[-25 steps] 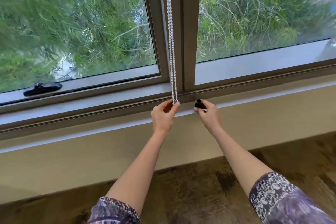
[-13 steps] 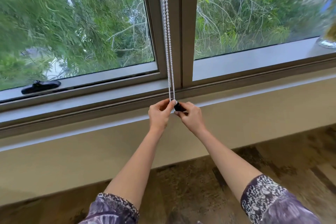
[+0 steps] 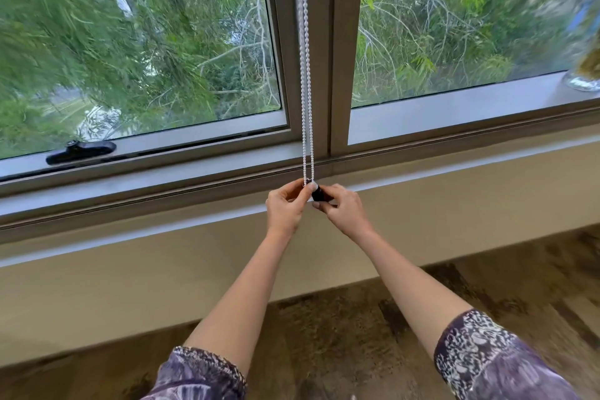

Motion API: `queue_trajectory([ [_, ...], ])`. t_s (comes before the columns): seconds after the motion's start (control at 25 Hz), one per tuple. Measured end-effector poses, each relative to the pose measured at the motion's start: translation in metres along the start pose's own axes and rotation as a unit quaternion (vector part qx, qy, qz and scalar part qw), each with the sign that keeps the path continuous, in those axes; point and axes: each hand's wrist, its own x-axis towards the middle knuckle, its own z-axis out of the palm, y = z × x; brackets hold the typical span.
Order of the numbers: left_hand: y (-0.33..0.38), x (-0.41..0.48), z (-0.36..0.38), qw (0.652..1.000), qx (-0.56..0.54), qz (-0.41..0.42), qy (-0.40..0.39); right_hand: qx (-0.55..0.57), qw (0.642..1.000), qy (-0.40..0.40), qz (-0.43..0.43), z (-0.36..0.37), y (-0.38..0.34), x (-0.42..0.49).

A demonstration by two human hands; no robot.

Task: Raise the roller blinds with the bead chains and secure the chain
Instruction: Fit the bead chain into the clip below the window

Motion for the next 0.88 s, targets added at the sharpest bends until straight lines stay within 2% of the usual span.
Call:
queue_trajectory([
  [0.36, -0.0002, 0.0022, -0.0058, 0.999, -0.03, 0.011, -0.04, 0.013, 0.999, -0.037, 0.0, -0.002, -0.0004, 0.0022],
  [0.6, 0.001, 0.0039, -0.0026, 0.998, 0.038, 0.043, 0.004, 0.009, 1.0, -0.015, -0.011, 0.0036, 0.0002, 0.0015],
  [0.88, 0.0048, 0.005, 0.0016, 0.999, 0.034, 0.03, 0.019, 0.016, 1.0, -0.007, -0.003, 0.0068, 0.0011, 0.0032],
])
